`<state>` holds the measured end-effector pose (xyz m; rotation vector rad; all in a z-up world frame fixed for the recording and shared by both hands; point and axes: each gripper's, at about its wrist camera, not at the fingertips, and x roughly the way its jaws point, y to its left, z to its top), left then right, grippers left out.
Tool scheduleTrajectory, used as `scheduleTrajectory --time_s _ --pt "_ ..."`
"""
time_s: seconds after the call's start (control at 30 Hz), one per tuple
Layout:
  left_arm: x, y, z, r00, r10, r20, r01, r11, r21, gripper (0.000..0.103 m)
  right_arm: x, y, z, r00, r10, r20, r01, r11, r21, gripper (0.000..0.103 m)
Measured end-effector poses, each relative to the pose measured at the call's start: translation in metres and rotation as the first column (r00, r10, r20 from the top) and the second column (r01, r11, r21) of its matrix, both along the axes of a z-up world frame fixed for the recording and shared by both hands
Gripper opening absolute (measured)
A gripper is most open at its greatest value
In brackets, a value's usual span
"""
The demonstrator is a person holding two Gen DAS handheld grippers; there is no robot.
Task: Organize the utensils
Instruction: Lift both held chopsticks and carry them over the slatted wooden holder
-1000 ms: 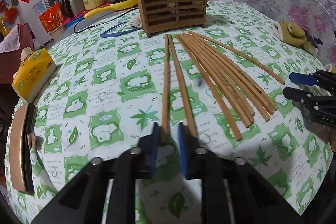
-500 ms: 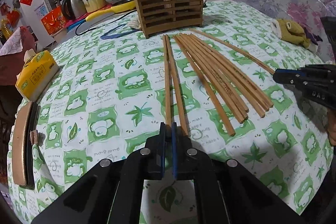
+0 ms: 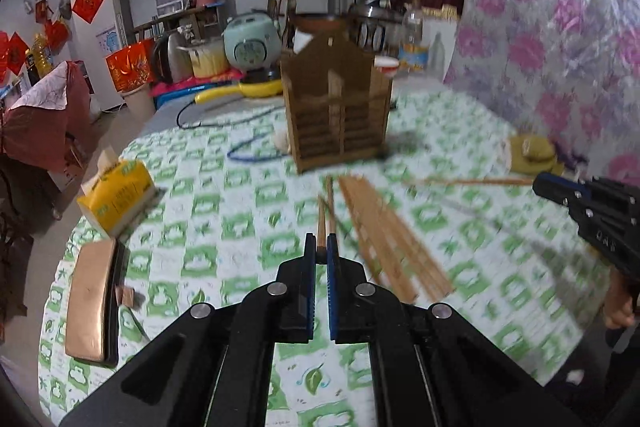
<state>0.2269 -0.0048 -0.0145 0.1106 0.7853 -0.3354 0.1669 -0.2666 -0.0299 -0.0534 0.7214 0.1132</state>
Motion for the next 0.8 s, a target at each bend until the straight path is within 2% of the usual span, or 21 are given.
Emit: scheduleTrajectory --time_s 0.23,0.53,0.7,0.8 --pt "0.016 -0.014 0.046 0.999 -0.006 0.053 0.007 1.000 -0.024 0.005 0.006 0.001 0.044 0.998 -0.005 0.066 0.004 1.000 0.014 0.007" --pt "0.059 -0.038 0.103 0.993 -0.026 0.118 0.031 0.999 -0.041 0.005 0.048 0.005 0.090 0.990 -0.001 0.142 -0.005 0.999 0.046 0.007" --pt "0.094 -0.041 0.148 0.981 0.013 0.194 0.005 0.996 -0.089 0.005 0.076 0.004 0.117 0.978 -0.024 0.209 0.005 0.996 0.091 0.007" --pt "0.117 -0.042 0.175 0.964 0.063 0.259 -0.030 0.991 -0.128 0.005 0.100 0.002 0.135 0.963 -0.054 0.262 0.016 0.989 0.147 0.007"
